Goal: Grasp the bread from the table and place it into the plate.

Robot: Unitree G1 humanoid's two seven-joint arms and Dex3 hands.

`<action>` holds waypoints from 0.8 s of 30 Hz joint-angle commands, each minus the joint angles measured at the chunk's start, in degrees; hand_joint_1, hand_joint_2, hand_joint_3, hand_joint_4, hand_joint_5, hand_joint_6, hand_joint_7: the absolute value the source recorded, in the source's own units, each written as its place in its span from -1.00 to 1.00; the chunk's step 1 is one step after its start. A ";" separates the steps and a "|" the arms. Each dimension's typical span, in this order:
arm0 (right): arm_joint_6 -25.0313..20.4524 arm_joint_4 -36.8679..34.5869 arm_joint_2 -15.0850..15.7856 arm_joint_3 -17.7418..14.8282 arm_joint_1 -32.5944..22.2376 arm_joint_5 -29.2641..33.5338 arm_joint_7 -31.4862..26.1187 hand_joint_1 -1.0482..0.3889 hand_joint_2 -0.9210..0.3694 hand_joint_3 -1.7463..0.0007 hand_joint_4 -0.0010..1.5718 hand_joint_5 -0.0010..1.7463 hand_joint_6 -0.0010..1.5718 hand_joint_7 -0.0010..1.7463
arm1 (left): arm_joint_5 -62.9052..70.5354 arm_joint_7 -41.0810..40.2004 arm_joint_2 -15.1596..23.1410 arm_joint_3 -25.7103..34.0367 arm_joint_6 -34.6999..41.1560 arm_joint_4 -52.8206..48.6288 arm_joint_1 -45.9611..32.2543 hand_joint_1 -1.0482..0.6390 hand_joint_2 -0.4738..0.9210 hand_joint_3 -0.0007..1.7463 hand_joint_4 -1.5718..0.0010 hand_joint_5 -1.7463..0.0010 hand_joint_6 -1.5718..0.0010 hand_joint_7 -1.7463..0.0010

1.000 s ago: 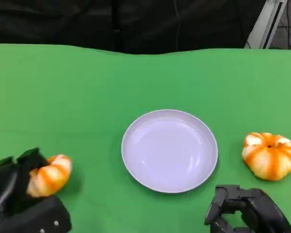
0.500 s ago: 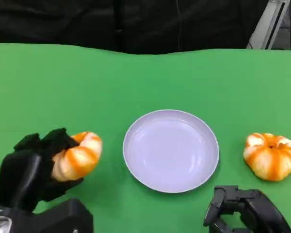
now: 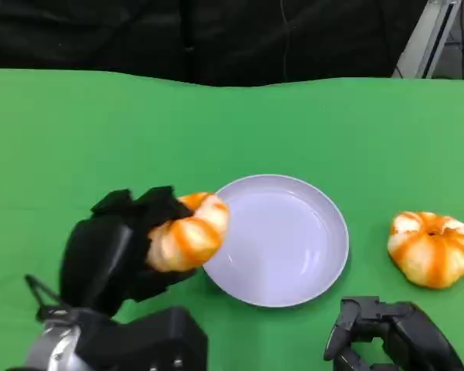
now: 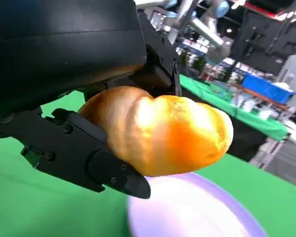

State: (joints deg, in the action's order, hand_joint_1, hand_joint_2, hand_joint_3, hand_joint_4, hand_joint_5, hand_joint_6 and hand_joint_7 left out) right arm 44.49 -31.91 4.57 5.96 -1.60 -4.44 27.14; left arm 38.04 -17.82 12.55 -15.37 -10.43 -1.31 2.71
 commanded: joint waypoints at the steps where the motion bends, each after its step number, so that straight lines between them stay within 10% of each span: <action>1: 0.69 -0.54 0.16 -0.29 0.32 -0.73 0.12 0.32 -0.53 -0.10 0.08 0.67 0.10 0.36 | 0.54 0.57 -0.57 -0.96 -0.12 -1.52 2.20 0.19 0.81 -1.00 0.22 -0.86 0.12 -0.43; 24: 0.72 -0.15 0.20 -0.04 0.04 0.38 -1.06 0.34 -0.54 -0.10 0.09 0.64 0.10 0.35 | 0.94 2.05 -4.43 -5.75 -0.15 -11.02 12.00 0.21 0.85 -1.00 0.21 -0.81 0.06 -0.30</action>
State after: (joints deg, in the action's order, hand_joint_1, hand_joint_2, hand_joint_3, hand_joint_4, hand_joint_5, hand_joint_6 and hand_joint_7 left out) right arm 44.74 -32.43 4.51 6.13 -1.15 -3.62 26.33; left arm 38.93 -15.88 7.59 -21.19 -10.53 -12.04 14.37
